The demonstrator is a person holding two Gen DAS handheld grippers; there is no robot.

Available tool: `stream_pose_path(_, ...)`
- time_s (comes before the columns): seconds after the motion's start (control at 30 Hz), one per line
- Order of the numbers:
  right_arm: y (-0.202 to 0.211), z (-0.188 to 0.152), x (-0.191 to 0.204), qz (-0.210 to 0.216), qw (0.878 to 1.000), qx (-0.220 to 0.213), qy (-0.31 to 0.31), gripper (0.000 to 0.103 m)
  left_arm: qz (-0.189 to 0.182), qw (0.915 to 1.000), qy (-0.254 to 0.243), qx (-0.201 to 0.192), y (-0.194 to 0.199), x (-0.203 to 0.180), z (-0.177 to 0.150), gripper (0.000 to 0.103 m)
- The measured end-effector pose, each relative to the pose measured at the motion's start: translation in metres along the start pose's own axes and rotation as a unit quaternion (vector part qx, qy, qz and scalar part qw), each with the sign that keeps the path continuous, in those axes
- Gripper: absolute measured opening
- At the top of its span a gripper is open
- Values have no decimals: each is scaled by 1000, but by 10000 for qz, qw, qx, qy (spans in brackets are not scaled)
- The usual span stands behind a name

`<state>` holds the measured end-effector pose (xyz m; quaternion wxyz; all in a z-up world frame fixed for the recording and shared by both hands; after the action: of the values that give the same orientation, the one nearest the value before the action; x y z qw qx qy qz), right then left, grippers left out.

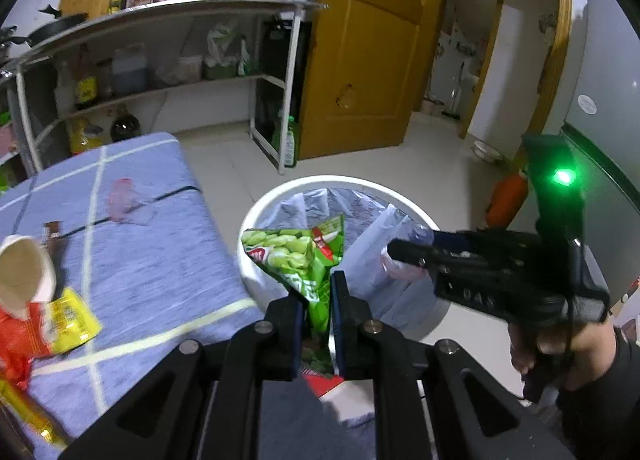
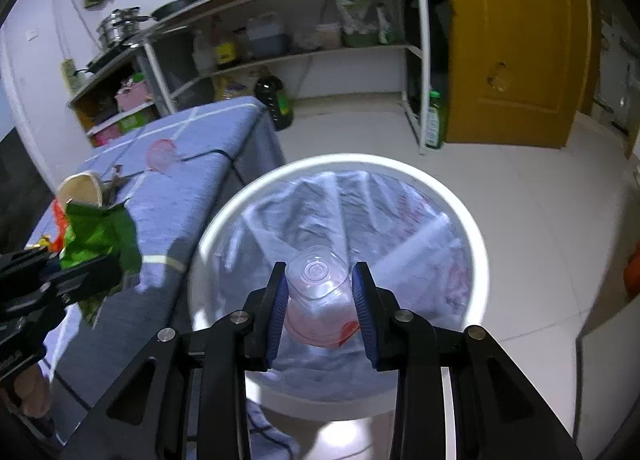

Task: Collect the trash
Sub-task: 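Drop the green bag in the bin with left gripper while right drops the cup, then move the left gripper back to the table and grasp the yellow chip bag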

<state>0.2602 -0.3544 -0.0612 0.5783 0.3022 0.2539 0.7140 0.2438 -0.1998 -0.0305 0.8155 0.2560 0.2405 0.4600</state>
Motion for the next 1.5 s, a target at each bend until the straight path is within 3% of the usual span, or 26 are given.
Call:
stream_pose_path(0.17,-7,-5,-15,-115,9998,108,-141,34,-117,9997,87,214,-24,-8,4,19)
stream_pose_path(0.23,-5,-5,-17,-102,9998,67,-169,39,-152,9995,106,249,-27,-9,4,19)
stream_pose_path(0.3,-3,-5,-17,-83,9998,46,-170,54,-129,9996,105,241,-27,-8,3,23)
stream_pose_path(0.43,0,-3,-14,-53,9998,0,-168,55,-119,9994,166,264,-28,-4,3,25)
stream_pose_path(0.5,3,-2,-13,-81,9998,-66,-153,55,-145,9994,192,263,-30,-3,4,36)
stream_pose_path(0.57,8,2,-13,-104,9997,-161,-145,55,-147,9994,248,204,-30,-1,5,55)
stream_pose_path(0.83,26,12,-10,-105,9987,-473,-143,55,-126,9993,353,43,-15,6,5,56)
stream_pose_path(1.13,50,22,29,184,9963,-818,170,55,158,9976,478,-476,48,32,-4,56)
stream_pose_path(1.27,56,26,57,266,9945,-927,399,55,437,9949,640,-651,80,59,-15,56)
stream_pose_path(1.5,51,26,128,922,9877,-837,948,55,1128,9853,883,-926,135,121,-36,56)
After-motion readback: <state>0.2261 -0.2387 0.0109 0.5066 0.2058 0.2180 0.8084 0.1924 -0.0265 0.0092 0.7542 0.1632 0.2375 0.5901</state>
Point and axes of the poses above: each gripper's, at about its wrist camera, not at the fingertips, and y roughly against the way its jaws point, x to its left, z to its top, the point moved 5 cm from there along -y, roughly the way its jaws point, and after that the axes turned 1 degree about -x, right-handed, at the moved point
